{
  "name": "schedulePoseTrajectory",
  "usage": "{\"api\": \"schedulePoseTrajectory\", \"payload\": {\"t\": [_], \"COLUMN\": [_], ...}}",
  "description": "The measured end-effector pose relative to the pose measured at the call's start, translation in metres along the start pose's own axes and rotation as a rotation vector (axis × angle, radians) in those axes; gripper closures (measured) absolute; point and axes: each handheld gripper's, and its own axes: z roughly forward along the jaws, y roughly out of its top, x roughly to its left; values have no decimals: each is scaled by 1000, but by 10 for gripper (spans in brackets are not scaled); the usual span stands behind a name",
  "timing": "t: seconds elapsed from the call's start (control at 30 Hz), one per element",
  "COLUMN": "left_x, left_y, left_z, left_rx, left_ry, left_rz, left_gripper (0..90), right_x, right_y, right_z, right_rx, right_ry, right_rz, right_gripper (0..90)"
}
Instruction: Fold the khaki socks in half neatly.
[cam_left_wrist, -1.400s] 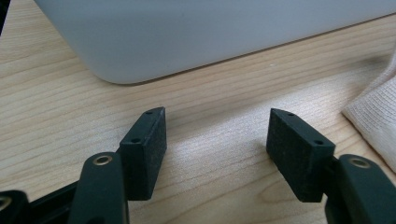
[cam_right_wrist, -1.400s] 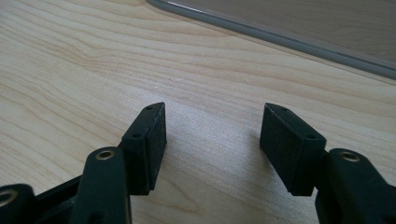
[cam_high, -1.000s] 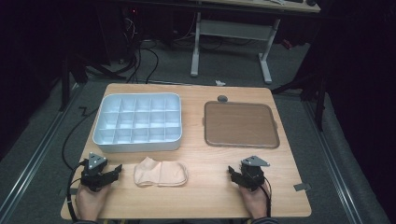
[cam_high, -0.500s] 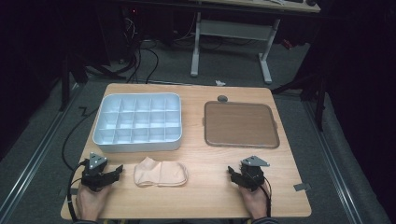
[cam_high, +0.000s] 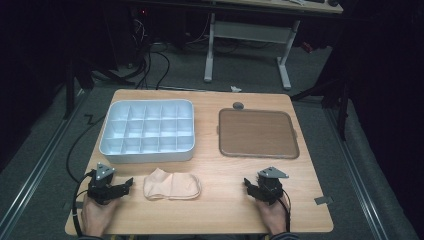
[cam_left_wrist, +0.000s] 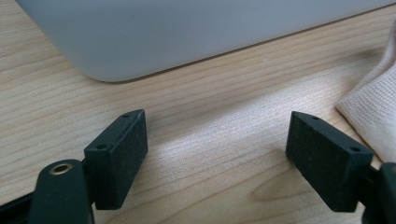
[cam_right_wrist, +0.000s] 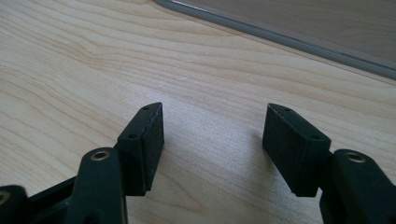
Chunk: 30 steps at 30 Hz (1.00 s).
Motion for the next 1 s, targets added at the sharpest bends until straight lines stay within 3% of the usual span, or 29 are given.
{"api": "schedulePoseTrajectory", "payload": {"t": [0.47, 0.83, 1.0], "left_x": [2, 4, 3], "left_y": [-1, -1, 1], "left_z": [-2, -5, -9], "left_rx": [-13, -15, -21], "left_ry": [5, -23, -59], "left_rz": [-12, -15, -41], "left_gripper": [273, 287, 287], "right_x": [-1, -2, 1], "right_y": [0, 0, -1], "right_z": [0, 0, -2], "right_rx": [-3, -6, -9], "right_ry": [-4, -5, -16], "right_rz": [8, 12, -7], "right_gripper": [418, 457, 500]}}
